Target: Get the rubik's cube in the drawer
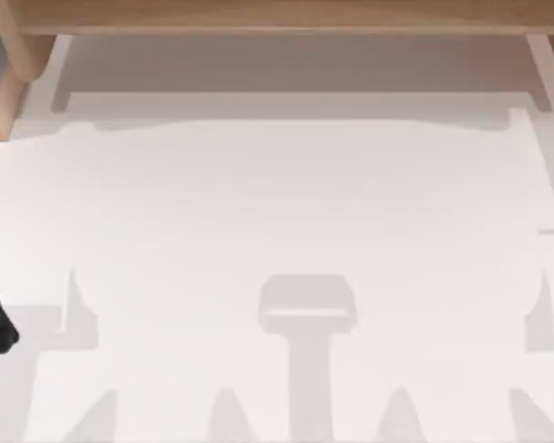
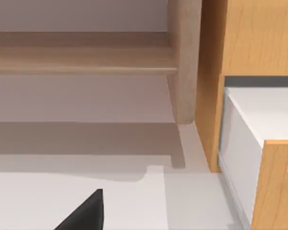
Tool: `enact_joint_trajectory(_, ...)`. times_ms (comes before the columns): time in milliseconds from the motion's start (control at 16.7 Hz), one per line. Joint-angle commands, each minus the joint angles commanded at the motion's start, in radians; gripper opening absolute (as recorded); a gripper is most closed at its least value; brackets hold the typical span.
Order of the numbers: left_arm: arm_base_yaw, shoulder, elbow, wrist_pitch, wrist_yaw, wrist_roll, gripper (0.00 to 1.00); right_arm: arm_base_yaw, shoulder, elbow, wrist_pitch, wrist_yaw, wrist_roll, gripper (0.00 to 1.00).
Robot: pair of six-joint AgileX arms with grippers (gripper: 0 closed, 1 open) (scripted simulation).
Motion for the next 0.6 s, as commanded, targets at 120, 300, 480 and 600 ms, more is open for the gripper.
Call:
enact_joint_trajectory(120, 0.0, 0.0, 0.0, 0.0, 0.0, 0.0, 1.0, 0.0, 0.001, 0.001, 0.0, 0.0, 0.0, 1.0)
enact_joint_trajectory(300, 0.0, 0.0, 0.0, 0.0, 0.0, 0.0, 1.0, 0.018, 0.063, 0.065, 0.011, 0.015, 0.004, 1.0)
enact_joint_trajectory(480, 0.0, 0.0, 0.0, 0.0, 0.0, 0.0, 1.0, 0.055, 0.22, 0.224, 0.03, 0.051, 0.008, 1.0)
enact_joint_trajectory(600, 0.0, 0.0, 0.0, 0.0, 0.0, 0.0, 1.0, 0.086, 0.374, 0.374, 0.043, 0.083, 0.009, 1.0)
